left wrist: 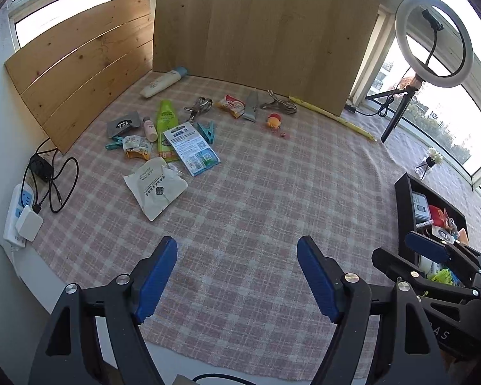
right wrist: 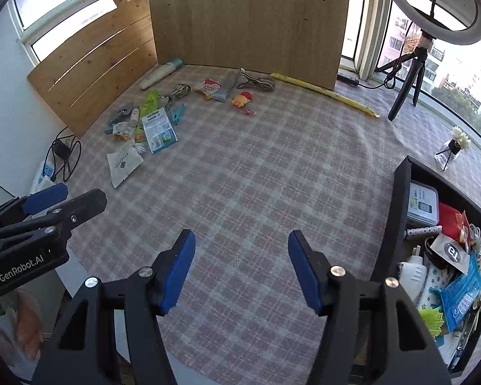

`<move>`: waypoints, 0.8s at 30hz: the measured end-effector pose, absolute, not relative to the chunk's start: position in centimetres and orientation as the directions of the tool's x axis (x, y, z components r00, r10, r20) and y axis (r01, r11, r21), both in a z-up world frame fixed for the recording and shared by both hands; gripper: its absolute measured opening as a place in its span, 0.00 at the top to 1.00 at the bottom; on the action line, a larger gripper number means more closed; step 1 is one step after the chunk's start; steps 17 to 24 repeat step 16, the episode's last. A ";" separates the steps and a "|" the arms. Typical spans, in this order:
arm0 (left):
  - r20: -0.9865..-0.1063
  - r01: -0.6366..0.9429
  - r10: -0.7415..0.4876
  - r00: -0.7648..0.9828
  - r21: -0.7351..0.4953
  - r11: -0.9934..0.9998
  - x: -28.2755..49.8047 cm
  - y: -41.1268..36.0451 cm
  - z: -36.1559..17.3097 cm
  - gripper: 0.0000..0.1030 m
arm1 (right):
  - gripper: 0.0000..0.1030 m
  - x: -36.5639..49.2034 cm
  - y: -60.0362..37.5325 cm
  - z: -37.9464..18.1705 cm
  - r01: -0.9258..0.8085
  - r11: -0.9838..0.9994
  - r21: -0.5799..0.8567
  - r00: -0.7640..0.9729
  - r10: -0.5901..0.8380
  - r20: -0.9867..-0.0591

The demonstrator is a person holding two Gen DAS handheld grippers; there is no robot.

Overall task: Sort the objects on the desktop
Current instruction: 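Withdraw both open tools from the tray back toward the table items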

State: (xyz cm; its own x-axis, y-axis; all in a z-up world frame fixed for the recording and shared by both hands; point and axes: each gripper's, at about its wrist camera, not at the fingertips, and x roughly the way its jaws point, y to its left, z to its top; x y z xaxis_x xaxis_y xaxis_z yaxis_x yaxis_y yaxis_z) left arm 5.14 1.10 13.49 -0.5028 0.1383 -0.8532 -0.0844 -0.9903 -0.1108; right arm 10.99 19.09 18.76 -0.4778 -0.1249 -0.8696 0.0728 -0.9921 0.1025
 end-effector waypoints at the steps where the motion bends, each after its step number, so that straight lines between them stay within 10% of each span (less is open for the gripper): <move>1: -0.854 -0.083 0.137 -0.503 -0.110 -0.990 5.1 0.9 13.4 0.27 | 0.42 10.9 18.9 18.7 0.071 -0.992 0.103 -0.478 -0.125 -0.870; 24: -0.846 -0.121 0.143 -0.514 -0.094 -0.988 4.6 0.8 13.0 0.27 | 0.42 10.3 17.9 17.7 0.050 -0.994 0.101 -0.467 -0.113 -0.877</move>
